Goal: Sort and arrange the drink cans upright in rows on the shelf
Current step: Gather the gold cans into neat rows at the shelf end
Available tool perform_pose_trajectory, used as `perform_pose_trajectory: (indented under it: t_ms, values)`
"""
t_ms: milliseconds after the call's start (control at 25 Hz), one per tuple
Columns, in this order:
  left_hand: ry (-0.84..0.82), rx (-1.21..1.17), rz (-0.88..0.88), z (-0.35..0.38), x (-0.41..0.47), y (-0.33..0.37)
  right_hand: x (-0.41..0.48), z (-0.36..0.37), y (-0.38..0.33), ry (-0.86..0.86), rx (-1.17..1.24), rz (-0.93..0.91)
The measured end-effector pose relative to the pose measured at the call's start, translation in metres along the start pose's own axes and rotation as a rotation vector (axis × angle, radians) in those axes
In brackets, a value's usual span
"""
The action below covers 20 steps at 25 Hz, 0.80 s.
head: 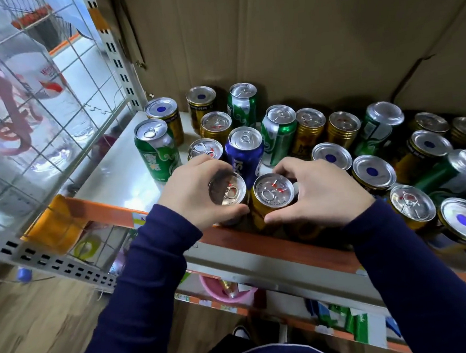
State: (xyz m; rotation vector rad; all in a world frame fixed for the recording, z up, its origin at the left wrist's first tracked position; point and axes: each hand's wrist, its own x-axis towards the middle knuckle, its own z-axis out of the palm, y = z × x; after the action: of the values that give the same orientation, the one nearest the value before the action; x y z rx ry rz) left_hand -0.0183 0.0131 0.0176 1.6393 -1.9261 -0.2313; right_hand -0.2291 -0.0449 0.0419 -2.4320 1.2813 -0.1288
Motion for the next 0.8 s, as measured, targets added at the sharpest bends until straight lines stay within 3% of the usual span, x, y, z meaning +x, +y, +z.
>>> perform_pose_trajectory:
  t_ms: [120,200,240,320,400,440,520,640,800]
  values:
    - [-0.089,-0.054,-0.028,0.002,0.005,-0.006,0.003,-0.002,0.0,-0.125,0.029,-0.013]
    - [-0.052,-0.138,-0.049,-0.005,0.006,-0.01,0.006,-0.017,0.002,-0.192,0.144,0.007]
    - [0.019,-0.175,-0.066,-0.011,0.007,-0.012,0.009,-0.026,0.005,-0.171,0.213,0.002]
    - [0.217,-0.157,-0.098,-0.023,0.009,-0.022,0.02,-0.041,0.013,0.064,0.272,-0.029]
    - [0.384,-0.055,-0.155,-0.032,0.012,-0.037,0.039,-0.05,0.02,0.314,0.211,-0.013]
    - [0.439,0.012,-0.213,-0.035,0.014,-0.046,0.051,-0.052,0.021,0.352,0.143,0.01]
    - [0.481,0.131,-0.34,-0.033,0.018,-0.059,0.076,-0.05,0.025,0.25,-0.039,0.061]
    - [0.384,0.054,-0.466,-0.02,0.023,-0.068,0.1,-0.033,0.03,0.104,-0.2,0.135]
    - [0.471,0.036,-0.497,-0.014,0.033,-0.069,0.097,-0.027,0.037,0.232,-0.098,0.158]
